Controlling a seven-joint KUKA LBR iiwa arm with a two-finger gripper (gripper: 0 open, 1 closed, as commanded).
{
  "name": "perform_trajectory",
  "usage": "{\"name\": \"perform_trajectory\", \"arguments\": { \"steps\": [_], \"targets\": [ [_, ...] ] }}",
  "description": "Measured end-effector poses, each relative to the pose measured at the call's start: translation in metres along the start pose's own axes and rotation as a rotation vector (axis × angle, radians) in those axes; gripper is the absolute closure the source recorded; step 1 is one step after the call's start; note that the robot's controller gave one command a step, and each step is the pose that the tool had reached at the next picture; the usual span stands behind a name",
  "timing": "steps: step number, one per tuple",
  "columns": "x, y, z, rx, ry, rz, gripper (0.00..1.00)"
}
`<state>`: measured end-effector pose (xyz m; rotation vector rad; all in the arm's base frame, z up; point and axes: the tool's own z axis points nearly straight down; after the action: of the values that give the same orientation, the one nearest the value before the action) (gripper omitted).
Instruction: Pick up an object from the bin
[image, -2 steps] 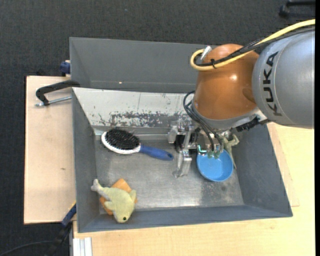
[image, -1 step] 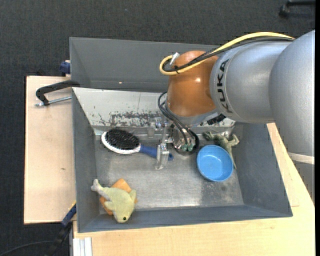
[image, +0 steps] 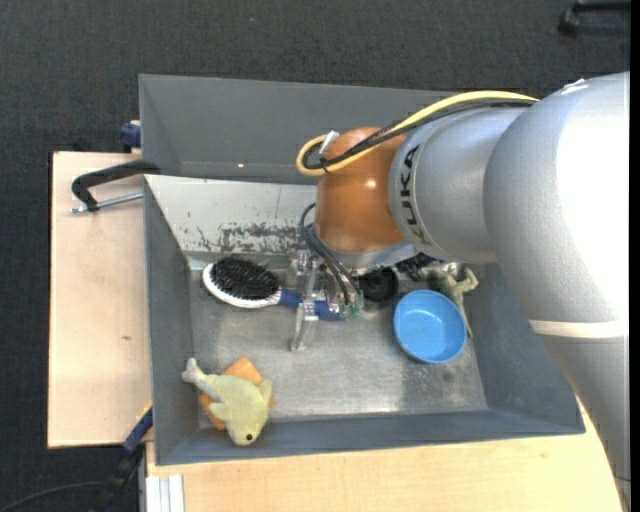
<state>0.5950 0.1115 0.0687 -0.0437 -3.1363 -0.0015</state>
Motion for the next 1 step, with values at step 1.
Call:
{"name": "perform_trajectory", "arguments": {
  "steps": [1],
  "targets": [
    [-0.0013,-0.0005,-0.0022,-0.001,-0.004,0.001,1.0]
  ]
}}
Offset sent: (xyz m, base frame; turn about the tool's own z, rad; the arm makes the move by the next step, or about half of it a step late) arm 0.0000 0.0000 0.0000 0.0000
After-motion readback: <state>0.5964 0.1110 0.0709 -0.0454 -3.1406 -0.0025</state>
